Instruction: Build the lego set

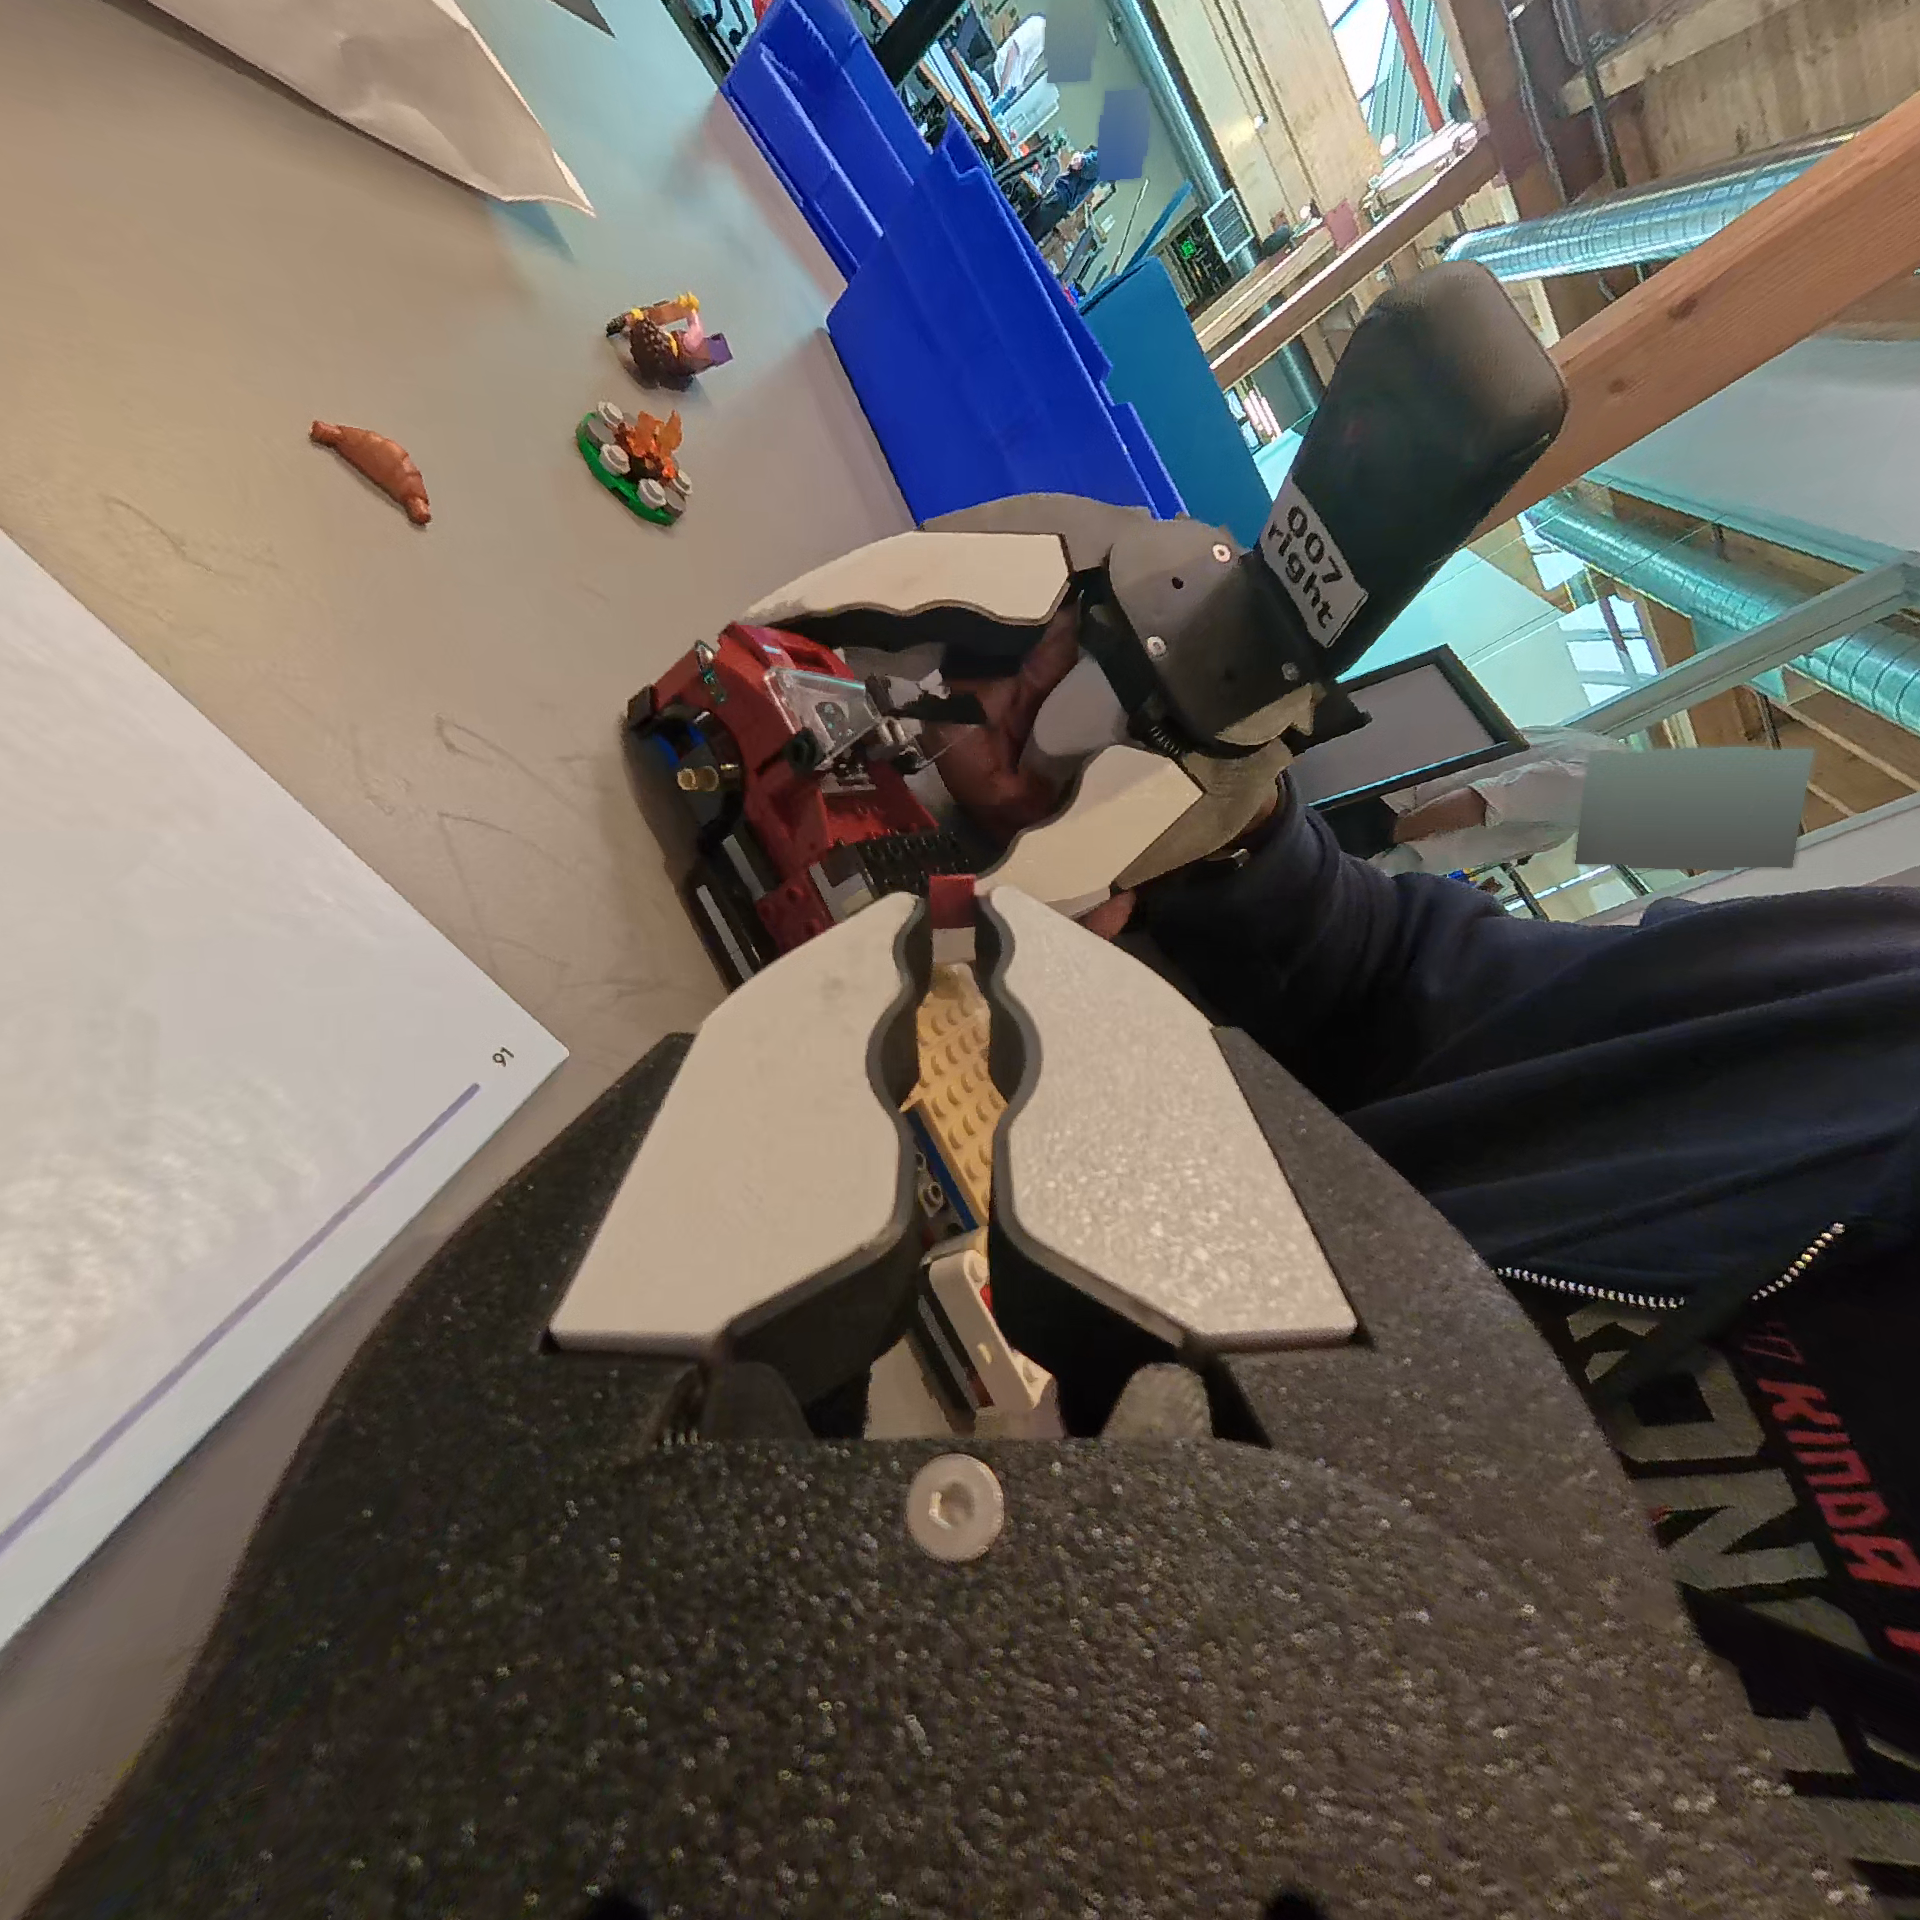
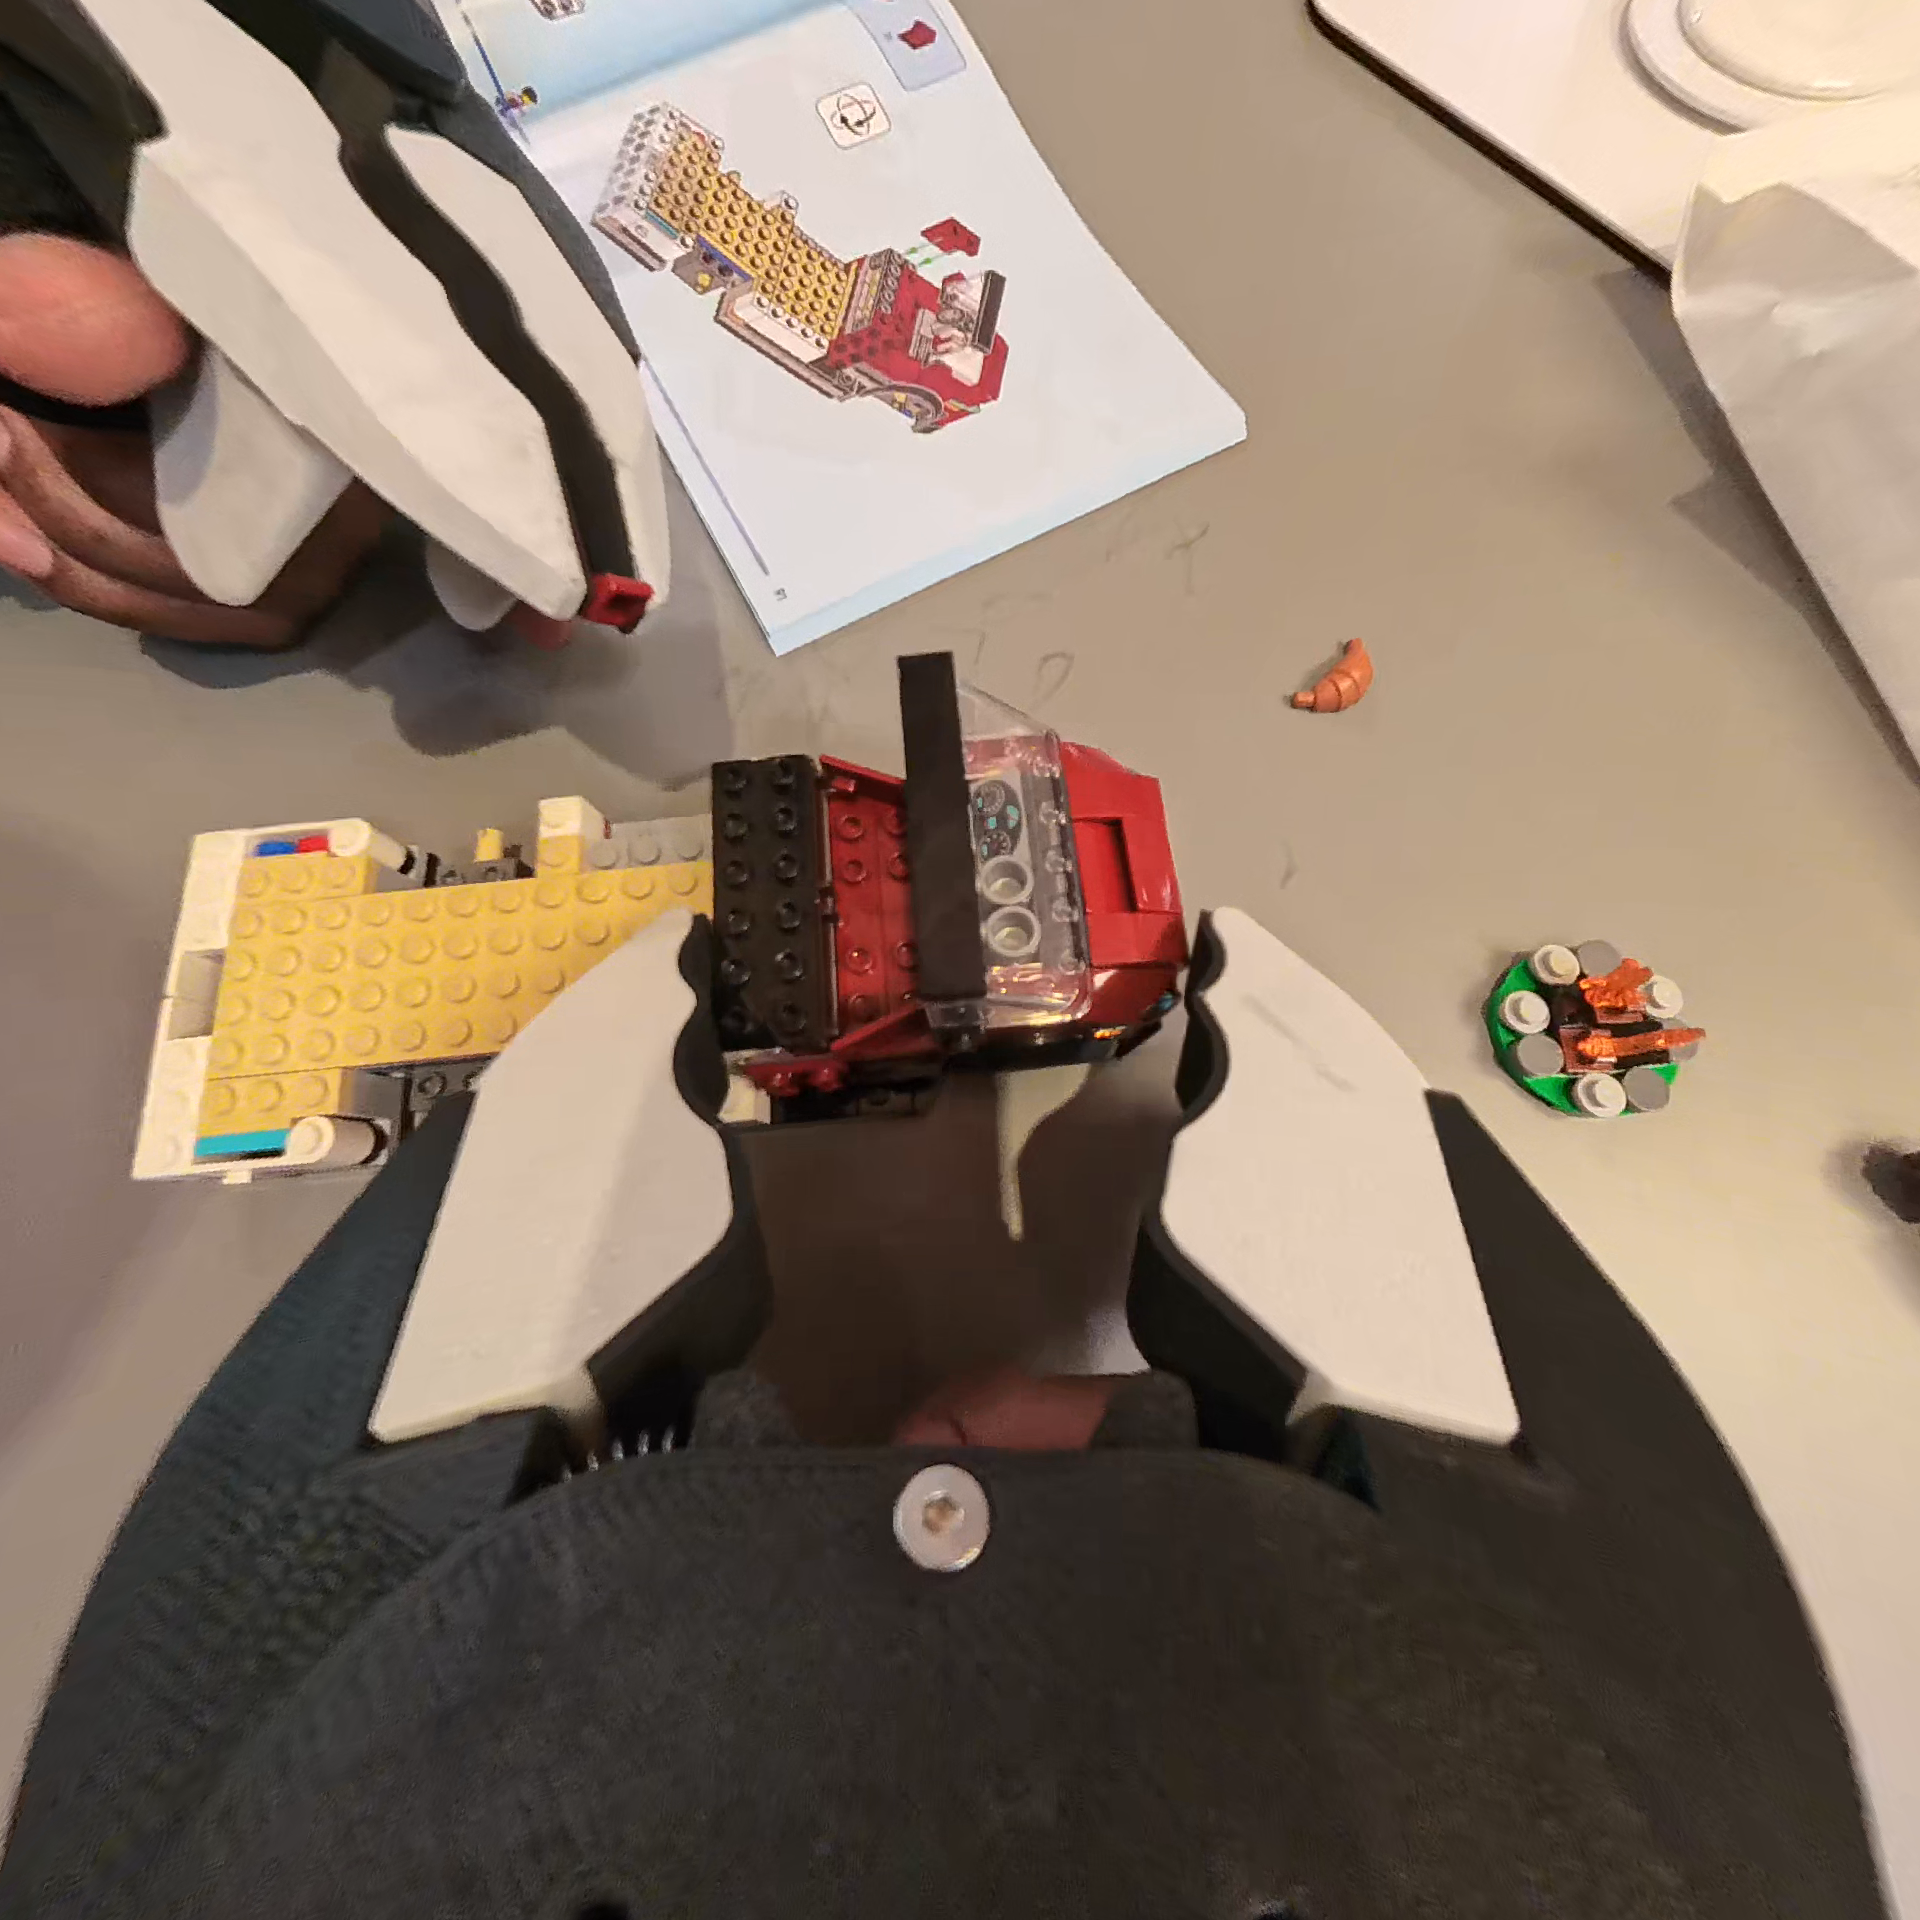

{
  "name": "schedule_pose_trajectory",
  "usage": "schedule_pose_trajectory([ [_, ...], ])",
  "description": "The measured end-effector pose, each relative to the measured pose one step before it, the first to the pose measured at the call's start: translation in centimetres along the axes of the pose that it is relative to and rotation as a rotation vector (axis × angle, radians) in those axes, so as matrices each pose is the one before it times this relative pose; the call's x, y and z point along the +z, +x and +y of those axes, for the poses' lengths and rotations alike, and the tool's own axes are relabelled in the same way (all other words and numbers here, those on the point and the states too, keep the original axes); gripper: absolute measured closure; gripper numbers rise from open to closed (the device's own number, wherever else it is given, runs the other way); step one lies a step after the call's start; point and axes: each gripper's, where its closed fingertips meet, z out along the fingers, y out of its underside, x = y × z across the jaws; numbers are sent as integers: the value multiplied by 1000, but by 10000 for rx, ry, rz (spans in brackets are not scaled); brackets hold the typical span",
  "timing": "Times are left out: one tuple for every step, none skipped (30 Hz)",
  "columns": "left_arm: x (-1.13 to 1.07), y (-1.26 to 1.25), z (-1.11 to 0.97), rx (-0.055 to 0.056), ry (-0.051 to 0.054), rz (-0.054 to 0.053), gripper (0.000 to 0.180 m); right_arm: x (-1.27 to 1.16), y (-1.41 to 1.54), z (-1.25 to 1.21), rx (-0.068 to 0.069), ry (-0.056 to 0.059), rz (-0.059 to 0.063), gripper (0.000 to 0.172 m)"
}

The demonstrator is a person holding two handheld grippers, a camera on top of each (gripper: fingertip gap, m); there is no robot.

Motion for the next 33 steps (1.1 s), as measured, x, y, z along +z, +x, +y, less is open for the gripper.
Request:
schedule_pose_trajectory([
  [-6,-2,-2,7,2,-6,173,9,-4,-4,13,-7,-12,85],
  [-8,0,-3,4,8,-10,173,6,1,-5,-1,-1,-8,85],
  [-9,-3,-5,4,6,0,173,-4,-4,-12,-10,3,-1,85],
  [-4,16,-5,1,5,4,173,-5,1,2,-10,4,3,85],
  [-8,-3,3,-3,5,3,173,-4,7,1,-11,4,8,85],
  [-1,16,3,-2,-2,11,173,-10,-5,-6,-6,4,9,85],
  [-9,6,-5,1,6,6,173,-8,4,-11,-13,7,12,85],
  [-19,10,-18,1,14,3,173,-11,-10,-10,-23,12,11,86],
  [-15,6,-13,-4,9,7,173,-16,-29,-2,-25,6,-4,86],
  [-8,8,20,-23,1,12,173,-1,-37,-1,-32,6,-7,86],
  [-6,12,20,-13,-11,8,173,-8,-44,-8,-31,5,-12,86],
  [-4,19,19,1,-1,5,173,-2,-79,1,-42,4,-37,86],
  [-21,26,15,-2,5,1,173,-2,-174,7,-92,0,-100,86],
  [-22,26,35,-7,-1,9,173,-1,-319,-4,-188,1,-186,86],
  [-17,49,34,-8,-2,16,173,12,-472,2,-264,-2,-286,86],
  [-20,52,51,-2,-1,12,173,26,-615,-2,-333,-10,-389,86],
  [-23,61,39,4,-1,11,173,5,-600,-20,-384,2,-402,86],
  [-25,59,66,5,-10,9,173,-13,-415,-73,-388,41,-251,86],
  [-22,84,93,5,-19,17,173,-74,-273,-93,-414,54,-124,87],
  [-54,101,115,12,-12,22,173,-200,-68,-37,-364,-10,10,88],
  [-90,94,119,15,1,3,173,-334,119,28,-174,-97,139,89],
  [-126,82,119,7,9,-10,173,-492,249,-111,58,-41,210,88],
  [-172,76,119,-3,28,-16,173,-662,248,-243,266,72,226,88],
  [-185,82,113,-14,46,-23,173,-777,170,-211,431,103,192,87],
  [-188,73,133,-29,39,-26,173,-851,43,-84,554,88,187,86],
  [-151,104,205,-32,4,-19,173,-823,95,186,691,32,288,88],
  [-118,80,257,-18,-32,-33,173,-695,-72,497,805,-53,222,87],
  [-64,2,307,-16,-82,-97,173,-518,-442,696,822,-49,55,88],
  [14,-253,429,-49,-210,-281,173,-336,-670,886,804,-37,-31,88],
  [83,-402,516,3,-293,-371,173,-121,-707,978,765,-32,-51,90],
  [185,-439,493,3,-288,-390,173,32,-776,903,694,8,-148,90],
  [234,-369,394,-36,-249,-342,173,173,-718,823,629,-32,-174,91],
  [261,-137,284,18,-174,-202,173,271,-539,663,480,-80,-105,93],
])
